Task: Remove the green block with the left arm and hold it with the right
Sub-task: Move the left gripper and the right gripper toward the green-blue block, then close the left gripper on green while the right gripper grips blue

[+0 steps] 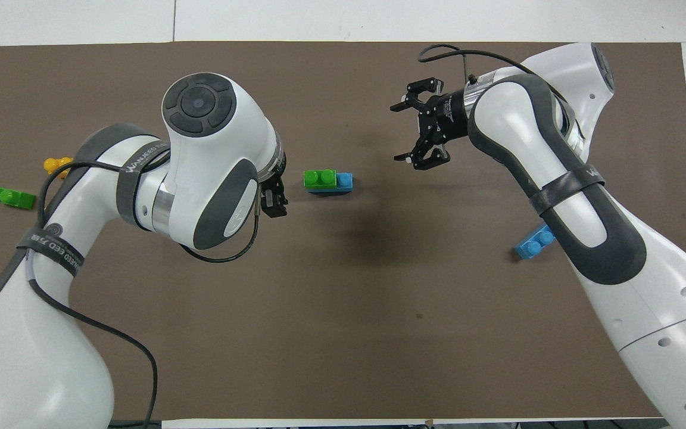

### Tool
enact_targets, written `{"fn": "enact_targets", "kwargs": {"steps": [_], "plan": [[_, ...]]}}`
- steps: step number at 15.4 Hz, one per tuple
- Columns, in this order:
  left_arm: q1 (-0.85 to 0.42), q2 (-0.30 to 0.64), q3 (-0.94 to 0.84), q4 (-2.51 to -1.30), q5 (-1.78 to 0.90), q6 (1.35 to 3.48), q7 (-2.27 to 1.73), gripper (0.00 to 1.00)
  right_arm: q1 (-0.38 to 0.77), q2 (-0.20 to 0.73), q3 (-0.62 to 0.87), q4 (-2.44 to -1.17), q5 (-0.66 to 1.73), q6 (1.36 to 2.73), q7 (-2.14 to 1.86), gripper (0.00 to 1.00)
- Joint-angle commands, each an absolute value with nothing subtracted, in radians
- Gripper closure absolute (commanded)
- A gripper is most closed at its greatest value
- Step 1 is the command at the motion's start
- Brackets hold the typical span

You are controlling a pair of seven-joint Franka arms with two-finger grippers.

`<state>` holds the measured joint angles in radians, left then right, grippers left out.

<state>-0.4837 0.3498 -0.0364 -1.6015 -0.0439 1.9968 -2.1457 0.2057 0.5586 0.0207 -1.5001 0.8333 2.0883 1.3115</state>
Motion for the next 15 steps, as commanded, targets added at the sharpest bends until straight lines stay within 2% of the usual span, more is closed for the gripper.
{"fn": "enact_targets", "kwargs": {"steps": [1,7,15], "plan": [[-0.505,0.425,-0.020,-1.509,-0.049,1.971,-2.164,0.00,0.221,0.569,0.021,-1.488,0.850,2.111,1.328,0.00],[-0.506,0.454,-0.018,-1.471,-0.048,1.968,-2.181,0.00,0.275,0.604,0.021,-1.486,0.853,2.230,1.335,0.00],[-0.506,0.454,-0.018,-1.471,-0.048,1.971,-2.186,0.00,0.337,0.606,0.021,-1.497,0.894,2.269,1.350,0.00]]}}
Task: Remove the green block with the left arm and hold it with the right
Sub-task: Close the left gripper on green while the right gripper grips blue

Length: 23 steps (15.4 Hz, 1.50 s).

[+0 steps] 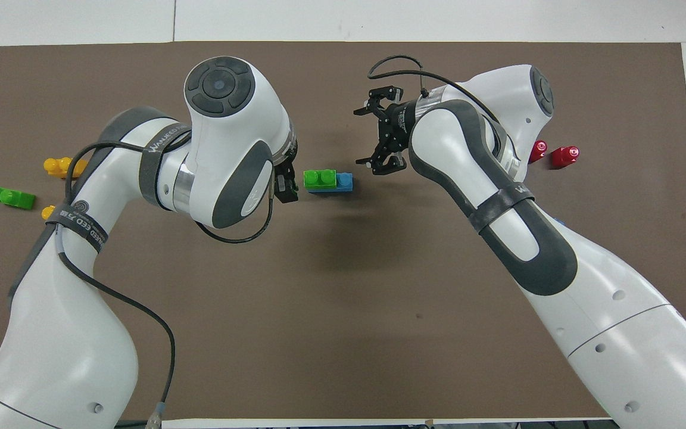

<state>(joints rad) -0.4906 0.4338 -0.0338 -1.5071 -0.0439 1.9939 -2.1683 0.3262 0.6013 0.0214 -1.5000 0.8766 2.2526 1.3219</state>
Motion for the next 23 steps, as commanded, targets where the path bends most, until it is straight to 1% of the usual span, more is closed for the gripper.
{"fn": "enact_targets", "kwargs": {"steps": [1,5,9,11,13,15,19,23], "plan": [[-0.506,0.454,-0.018,-1.471,-0.048,1.973,-2.186,0.00,0.339,0.606,0.021,-1.499,0.894,2.264,1.357,0.00],[-0.506,0.453,-0.015,-1.471,-0.048,1.970,-2.184,0.00,0.345,0.615,0.021,-1.505,0.894,2.247,1.380,0.00],[-0.503,0.453,-0.014,-1.471,-0.049,1.967,-2.186,0.00,0.350,0.615,0.021,-1.549,0.894,2.247,1.402,0.00],[-0.503,0.453,-0.014,-1.471,-0.049,1.968,-2.186,0.00,0.350,0.594,0.021,-1.578,0.894,2.241,1.413,0.00],[-0.505,0.453,-0.014,-1.471,-0.048,1.971,-2.203,0.00,0.348,0.571,0.021,-1.601,0.894,2.208,1.417,0.00],[-0.505,0.454,-0.014,-1.471,-0.048,1.973,-2.207,0.00,0.350,0.572,0.021,-1.605,0.894,2.206,1.413,0.00],[-0.508,0.454,-0.014,-1.473,-0.046,1.980,-2.255,0.00,0.368,0.589,0.021,-1.606,0.894,2.227,1.404,0.00],[-0.511,0.454,-0.014,-1.473,-0.046,1.983,-2.273,0.00,0.396,0.610,0.021,-1.606,0.894,2.304,1.401,0.00]]}}
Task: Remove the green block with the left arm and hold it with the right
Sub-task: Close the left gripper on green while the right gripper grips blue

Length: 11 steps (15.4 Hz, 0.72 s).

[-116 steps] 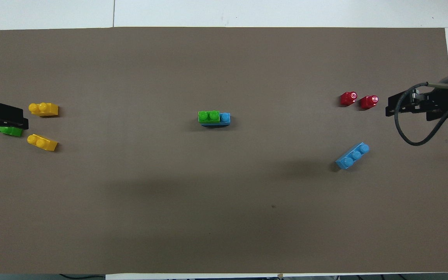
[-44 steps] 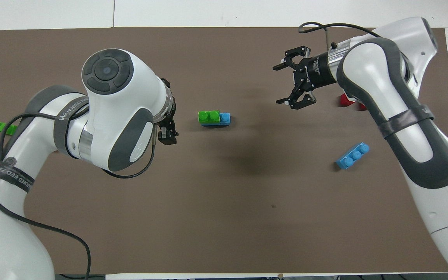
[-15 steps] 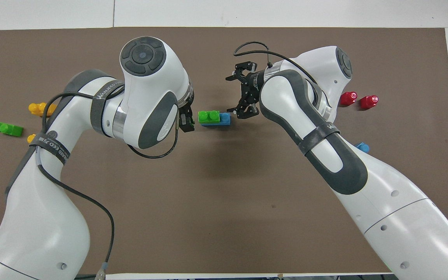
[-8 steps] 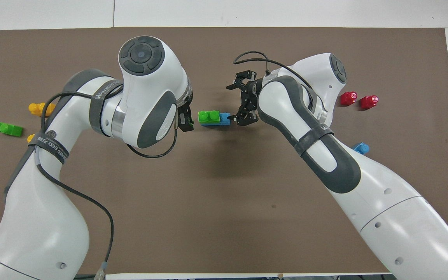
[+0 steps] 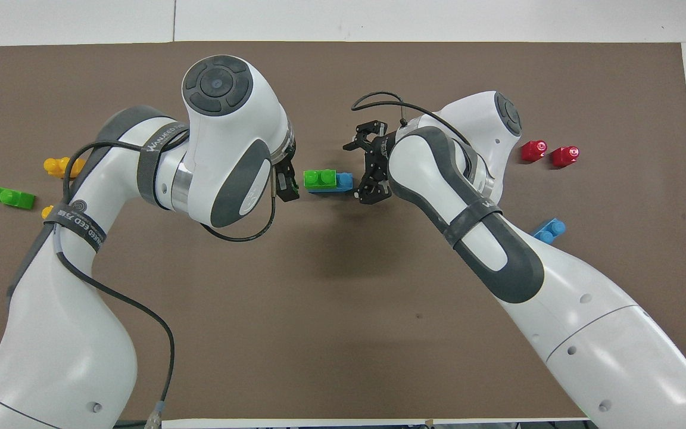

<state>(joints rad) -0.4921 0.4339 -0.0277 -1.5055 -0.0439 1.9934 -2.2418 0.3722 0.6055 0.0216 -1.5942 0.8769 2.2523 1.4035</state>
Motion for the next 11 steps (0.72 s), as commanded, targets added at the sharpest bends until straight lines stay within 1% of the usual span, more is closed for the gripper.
{"fn": "enact_targets", "kwargs": {"steps": [1,5,10,11], "plan": [[-0.518,0.454,-0.014,-1.474,-0.046,1.990,-2.276,0.00,0.405,0.618,0.021,-1.606,0.894,2.331,1.401,0.00],[-0.540,0.454,-0.014,-1.482,-0.046,2.022,-2.279,0.00,0.425,0.644,0.023,-1.606,0.896,2.391,1.385,0.00],[-0.557,0.454,-0.014,-1.509,-0.048,2.051,-2.281,0.00,0.423,0.646,0.023,-1.606,0.896,2.391,1.382,0.00],[-0.558,0.454,-0.014,-1.511,-0.048,2.055,-2.283,0.00,0.423,0.646,0.023,-1.606,0.897,2.391,1.376,0.03]]}}
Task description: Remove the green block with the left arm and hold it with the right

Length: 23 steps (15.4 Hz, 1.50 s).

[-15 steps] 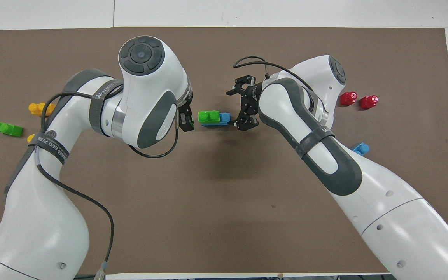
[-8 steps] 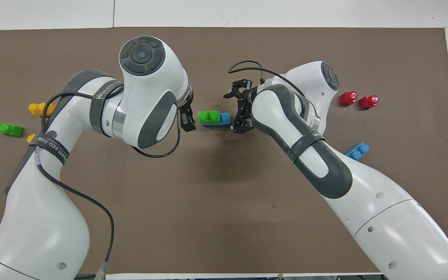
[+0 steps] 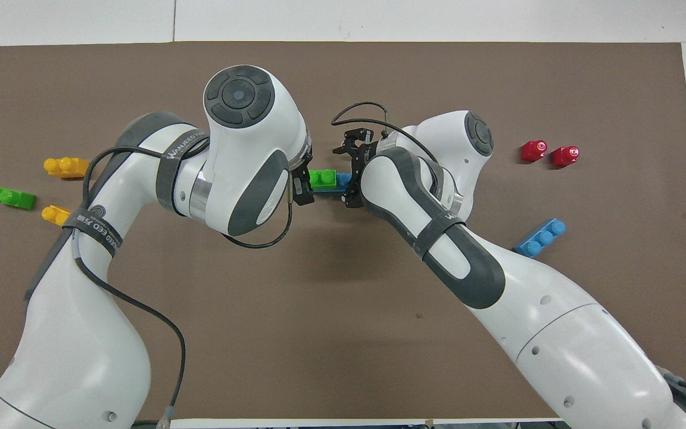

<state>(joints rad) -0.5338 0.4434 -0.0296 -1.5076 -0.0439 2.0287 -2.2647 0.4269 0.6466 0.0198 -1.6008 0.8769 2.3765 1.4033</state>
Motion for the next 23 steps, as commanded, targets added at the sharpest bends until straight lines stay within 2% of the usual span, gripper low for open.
{"fn": "enact_targets", "kwargs": {"steps": [1,3,4,5,7,12,23], "plan": [[-0.558,0.456,-0.014,-1.511,-0.046,2.065,-2.293,0.00,0.422,0.646,0.023,-1.606,0.897,2.391,1.371,0.07],[-0.561,0.460,-0.014,-1.511,-0.046,2.074,-2.301,0.00,0.420,0.646,0.023,-1.606,0.911,2.391,1.361,0.17],[-0.561,0.460,-0.014,-1.514,-0.045,2.077,-2.301,0.00,0.419,0.646,0.023,-1.609,0.931,2.391,1.335,0.26],[-0.561,0.460,-0.014,-1.519,-0.044,2.079,-2.301,0.00,0.416,0.646,0.023,-1.620,0.954,2.391,1.307,0.30],[-0.564,0.462,-0.014,-1.526,-0.043,2.091,-2.301,0.00,0.414,0.644,0.023,-1.629,0.991,2.391,1.260,0.47],[-0.574,0.469,-0.012,-1.548,-0.043,2.111,-2.315,0.00,0.413,0.644,0.023,-1.631,0.997,2.391,1.255,0.73],[-0.572,0.476,-0.011,-1.563,-0.023,2.151,-2.318,0.00,0.413,0.646,0.023,-1.632,0.997,2.393,1.239,0.79]]}}
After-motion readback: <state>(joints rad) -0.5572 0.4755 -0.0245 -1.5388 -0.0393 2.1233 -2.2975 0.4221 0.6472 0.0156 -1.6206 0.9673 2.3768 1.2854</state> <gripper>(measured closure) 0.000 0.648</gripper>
